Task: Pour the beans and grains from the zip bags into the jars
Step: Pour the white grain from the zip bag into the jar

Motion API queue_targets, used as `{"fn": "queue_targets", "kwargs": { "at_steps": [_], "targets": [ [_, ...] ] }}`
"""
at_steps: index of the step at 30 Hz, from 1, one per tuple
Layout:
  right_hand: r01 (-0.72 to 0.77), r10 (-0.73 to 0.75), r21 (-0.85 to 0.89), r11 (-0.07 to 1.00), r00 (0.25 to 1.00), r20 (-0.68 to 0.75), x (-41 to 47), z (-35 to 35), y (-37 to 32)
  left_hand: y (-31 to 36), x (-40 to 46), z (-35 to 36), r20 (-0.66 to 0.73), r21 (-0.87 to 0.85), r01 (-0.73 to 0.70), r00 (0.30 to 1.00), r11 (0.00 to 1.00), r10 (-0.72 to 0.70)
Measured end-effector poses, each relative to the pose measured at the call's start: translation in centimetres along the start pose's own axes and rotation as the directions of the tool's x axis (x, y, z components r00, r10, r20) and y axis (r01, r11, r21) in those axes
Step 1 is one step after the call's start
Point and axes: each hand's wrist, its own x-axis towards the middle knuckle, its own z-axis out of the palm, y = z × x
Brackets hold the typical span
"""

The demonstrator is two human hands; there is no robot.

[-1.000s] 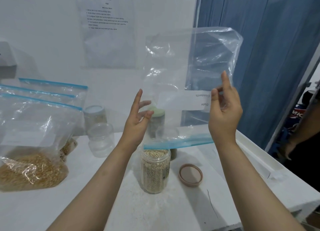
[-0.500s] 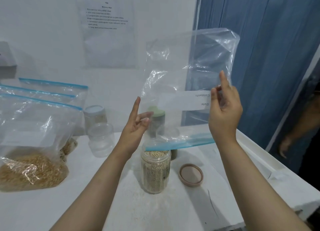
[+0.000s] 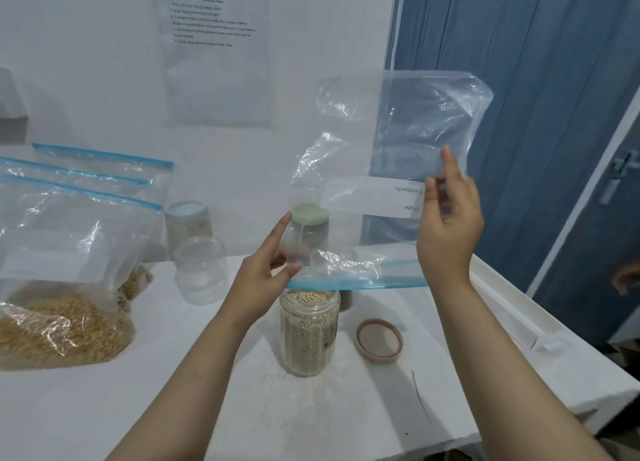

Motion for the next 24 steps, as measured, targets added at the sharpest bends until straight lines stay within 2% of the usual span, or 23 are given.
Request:
{"fn": "queue_targets", "kwargs": {
  "at_steps": [5, 11, 18, 24],
  "targets": [
    [0.014, -0.014, 0.022, 1.0, 1.0, 0.026, 0.1, -0.2, -0.4, -0.1, 0.3, 0.3, -0.054, 0.027, -0.073, 0.996, 0.997, 0.074],
    [0.044, -0.044, 0.026, 0.999, 0.999, 0.011, 0.2, 0.0, -0.6, -0.7, 0.6, 0.2, 0.033, 0.119, -0.168, 0.986, 0.979, 0.165],
    [0.051, -0.051, 0.023, 0.998, 0.999, 0.001, 0.5, 0.0, -0.6, -0.7, 0.3, -0.9, 0.166, 0.155, -0.168, 0.976, 0.974, 0.142],
    [0.052, -0.052, -0.008, 0.999, 0.999, -0.003, 0.7, -0.1, -0.6, -0.3, 0.2, -0.8, 0.179, 0.221, -0.189, 0.972, 0.957, 0.151]
  ]
}}
